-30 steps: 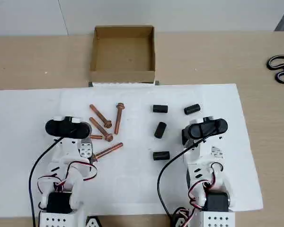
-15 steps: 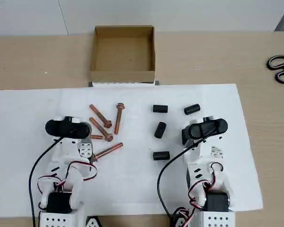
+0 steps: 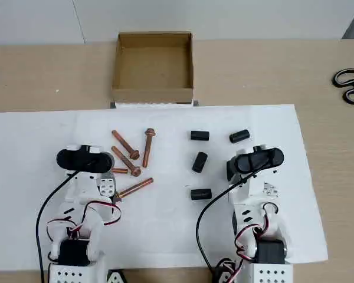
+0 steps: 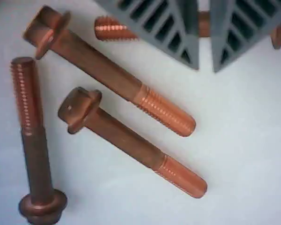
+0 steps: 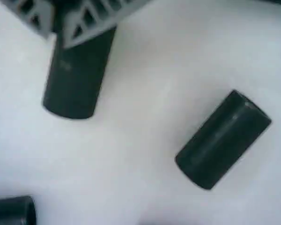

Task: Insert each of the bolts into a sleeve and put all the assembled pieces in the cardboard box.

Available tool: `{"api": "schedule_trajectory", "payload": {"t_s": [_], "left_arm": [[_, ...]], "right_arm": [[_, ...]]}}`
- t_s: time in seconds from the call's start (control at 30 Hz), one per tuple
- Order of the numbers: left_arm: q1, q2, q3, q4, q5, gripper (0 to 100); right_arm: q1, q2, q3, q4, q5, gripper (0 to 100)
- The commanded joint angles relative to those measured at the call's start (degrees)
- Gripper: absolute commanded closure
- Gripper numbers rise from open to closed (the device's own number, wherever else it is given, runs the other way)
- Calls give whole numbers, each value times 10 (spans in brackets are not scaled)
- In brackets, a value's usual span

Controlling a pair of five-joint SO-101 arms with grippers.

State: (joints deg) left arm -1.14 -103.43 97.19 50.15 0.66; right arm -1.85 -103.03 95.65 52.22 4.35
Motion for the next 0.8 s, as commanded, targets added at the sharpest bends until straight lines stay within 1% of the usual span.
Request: {"api": "schedule_trajectory", "payload": {"t_s": [0.0,0.57,0.77], "left_arm": [[-1,-4,-8,2,0,993],[-1,-4,-8,2,0,993],[-1,-4,-8,2,0,993]], "right_arm": [[4,-8,8,3,4,995],[3,-8,8,3,4,992],[-32,-8,8,3,4,994]]}}
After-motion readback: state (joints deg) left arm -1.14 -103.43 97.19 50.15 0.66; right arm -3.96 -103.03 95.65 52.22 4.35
